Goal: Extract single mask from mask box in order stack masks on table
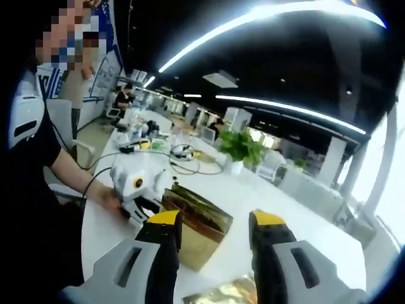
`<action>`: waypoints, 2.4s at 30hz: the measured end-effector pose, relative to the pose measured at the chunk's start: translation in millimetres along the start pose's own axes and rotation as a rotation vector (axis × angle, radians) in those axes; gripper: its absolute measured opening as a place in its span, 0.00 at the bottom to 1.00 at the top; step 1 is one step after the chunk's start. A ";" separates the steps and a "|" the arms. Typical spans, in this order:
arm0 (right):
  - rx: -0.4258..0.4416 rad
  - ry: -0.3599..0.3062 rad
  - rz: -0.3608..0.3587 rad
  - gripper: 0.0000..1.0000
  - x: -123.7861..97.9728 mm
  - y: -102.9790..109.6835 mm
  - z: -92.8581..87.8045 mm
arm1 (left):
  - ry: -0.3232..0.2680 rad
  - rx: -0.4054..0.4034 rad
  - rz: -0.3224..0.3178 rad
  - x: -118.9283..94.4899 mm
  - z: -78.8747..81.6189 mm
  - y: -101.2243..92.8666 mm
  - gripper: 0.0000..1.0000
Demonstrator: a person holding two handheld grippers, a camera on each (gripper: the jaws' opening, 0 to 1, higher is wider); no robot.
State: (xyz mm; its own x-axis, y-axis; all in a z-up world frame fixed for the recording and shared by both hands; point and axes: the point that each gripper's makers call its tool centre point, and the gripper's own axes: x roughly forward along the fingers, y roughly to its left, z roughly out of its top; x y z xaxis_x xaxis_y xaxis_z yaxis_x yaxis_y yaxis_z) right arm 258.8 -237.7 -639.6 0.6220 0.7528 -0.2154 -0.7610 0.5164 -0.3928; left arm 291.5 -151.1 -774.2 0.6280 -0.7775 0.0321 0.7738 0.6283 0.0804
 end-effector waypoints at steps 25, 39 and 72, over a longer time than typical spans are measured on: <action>-0.291 0.152 0.143 0.23 25.2 14.1 5.4 | 0.004 0.000 -0.004 2.3 0.4 0.5 0.34; -0.414 0.207 0.271 0.17 50.3 37.8 4.0 | 0.005 -0.001 -0.006 1.8 -0.7 1.6 0.34; -0.676 0.412 0.370 0.11 65.1 47.5 -17.4 | 0.005 -0.005 -0.007 1.2 -0.4 1.1 0.34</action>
State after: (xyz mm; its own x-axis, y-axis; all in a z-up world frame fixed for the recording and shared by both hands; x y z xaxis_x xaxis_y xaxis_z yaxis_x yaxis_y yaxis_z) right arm 266.3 -171.3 -687.8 0.4729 0.5496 -0.6887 -0.7362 -0.1831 -0.6516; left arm 293.1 -151.4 -774.5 0.6233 -0.7815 0.0263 0.7783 0.6233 0.0755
